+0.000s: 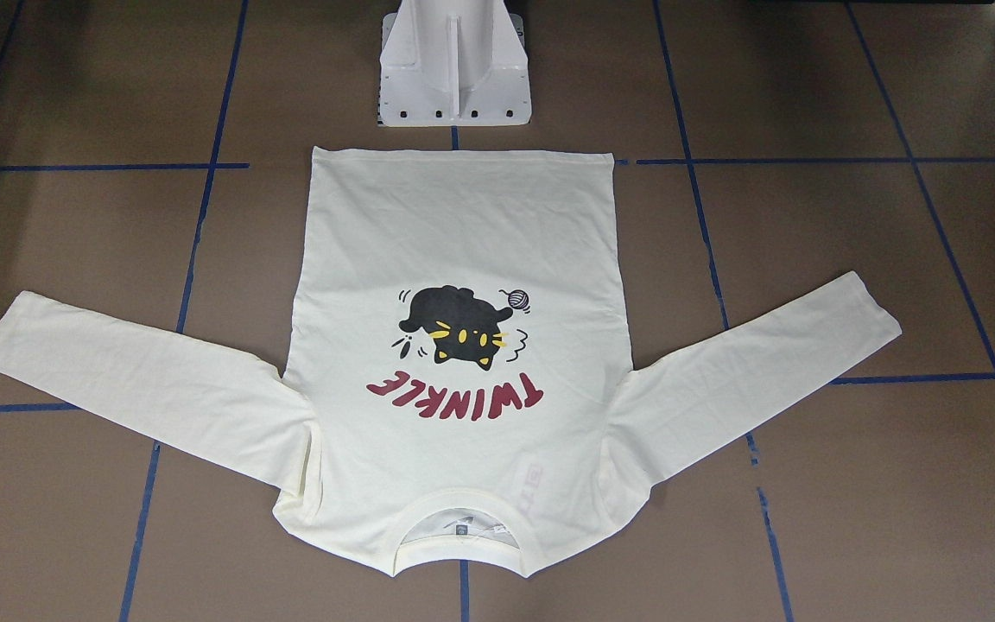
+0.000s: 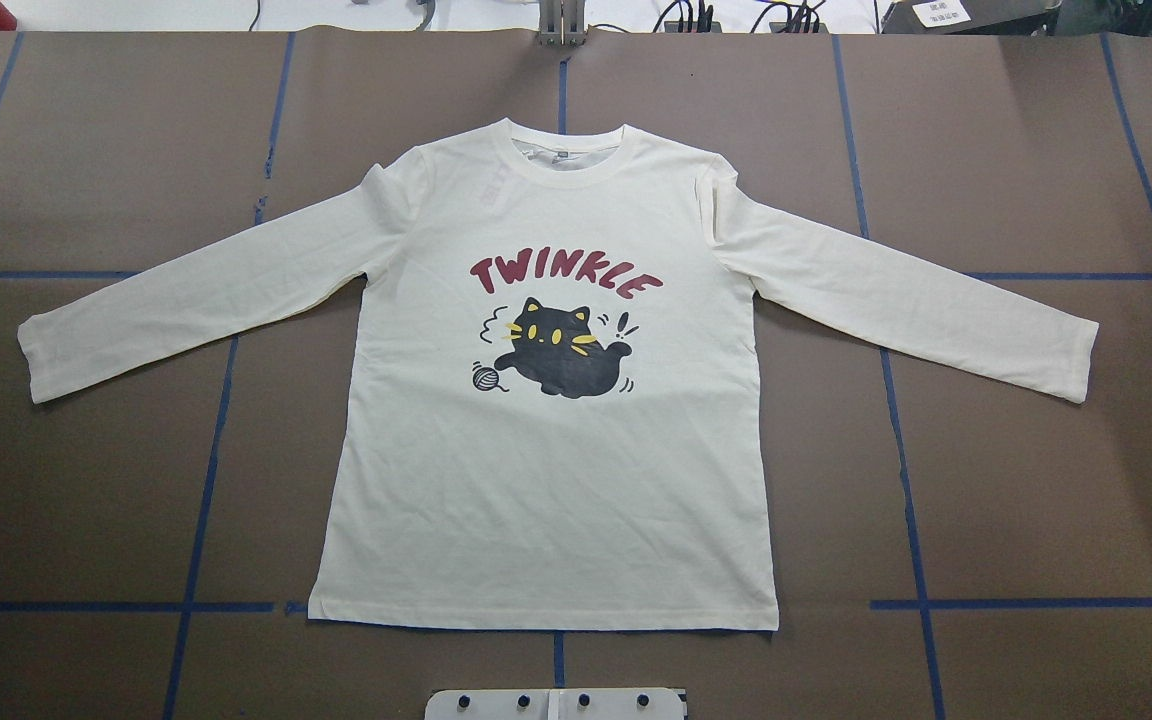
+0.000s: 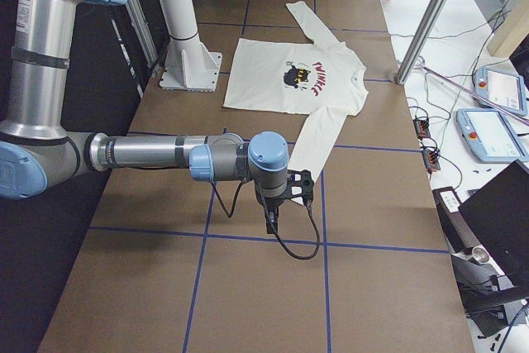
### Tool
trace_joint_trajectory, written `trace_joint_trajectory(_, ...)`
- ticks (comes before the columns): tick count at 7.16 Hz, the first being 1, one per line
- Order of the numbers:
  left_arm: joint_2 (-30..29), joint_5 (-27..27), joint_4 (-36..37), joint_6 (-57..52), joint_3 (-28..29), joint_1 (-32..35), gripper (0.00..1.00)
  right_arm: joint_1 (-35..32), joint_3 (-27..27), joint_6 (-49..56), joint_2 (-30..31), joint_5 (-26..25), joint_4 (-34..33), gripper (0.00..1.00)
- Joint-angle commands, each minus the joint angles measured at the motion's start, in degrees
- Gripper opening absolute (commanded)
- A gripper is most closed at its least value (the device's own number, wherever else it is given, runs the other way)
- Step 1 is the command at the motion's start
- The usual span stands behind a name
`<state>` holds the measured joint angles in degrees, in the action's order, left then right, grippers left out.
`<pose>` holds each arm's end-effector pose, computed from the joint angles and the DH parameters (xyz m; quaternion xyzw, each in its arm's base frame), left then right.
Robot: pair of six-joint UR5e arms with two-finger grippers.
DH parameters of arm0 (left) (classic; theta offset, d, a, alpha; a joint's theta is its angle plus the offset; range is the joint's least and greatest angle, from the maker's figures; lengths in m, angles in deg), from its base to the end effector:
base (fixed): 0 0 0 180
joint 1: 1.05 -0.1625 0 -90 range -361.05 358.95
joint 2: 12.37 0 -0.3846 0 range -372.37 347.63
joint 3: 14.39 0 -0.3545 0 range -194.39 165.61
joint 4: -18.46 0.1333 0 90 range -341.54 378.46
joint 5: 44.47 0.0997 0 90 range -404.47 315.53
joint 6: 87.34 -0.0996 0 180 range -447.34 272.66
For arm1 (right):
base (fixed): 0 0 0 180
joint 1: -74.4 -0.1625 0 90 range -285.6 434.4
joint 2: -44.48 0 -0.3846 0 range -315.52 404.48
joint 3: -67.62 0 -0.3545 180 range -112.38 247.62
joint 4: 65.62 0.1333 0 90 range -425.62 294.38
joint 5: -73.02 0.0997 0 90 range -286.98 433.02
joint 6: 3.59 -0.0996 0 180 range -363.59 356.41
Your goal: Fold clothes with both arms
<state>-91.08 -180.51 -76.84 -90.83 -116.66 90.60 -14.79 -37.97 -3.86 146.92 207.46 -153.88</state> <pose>-0.0727 -0.3839 0.5914 0.0679 0.3878 0.0362 0.9185 0.0582 -0.3774 0.5809 0.0359 -0.3782 -0.0205 0.9248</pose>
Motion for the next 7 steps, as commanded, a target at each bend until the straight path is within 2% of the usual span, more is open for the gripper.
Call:
trace_joint_trajectory(1,-0.65,0.08,-1.19,2.69,-0.21,-0.07,1.0,-0.02,-0.05,0.01,0.05,0.03,0.19,1.0)
trace_joint_trajectory(4,0.23,1.48,-1.11,2.17,-0.65,-0.33,1.0,0.07,0.91,0.1,0.04,0.38,0.63,1.0)
trace_joint_trajectory(5,0.23,1.4,-1.46,2.25,0.22,-0.68,1.0,0.59,1.43,0.27,0.04,2.21,0.54,1.0)
trace_joint_trajectory(6,0.4,0.79,-1.64,2.25,0.4,-0.69,1.0,3.12,1.61,-0.16,-0.13,6.23,0.63,1.0)
trace_joint_trajectory(7,0.4,-0.61,-2.94,2.25,0.58,-0.77,1.0,6.1,3.79,-1.21,-3.52,8.62,0.72,1.0)
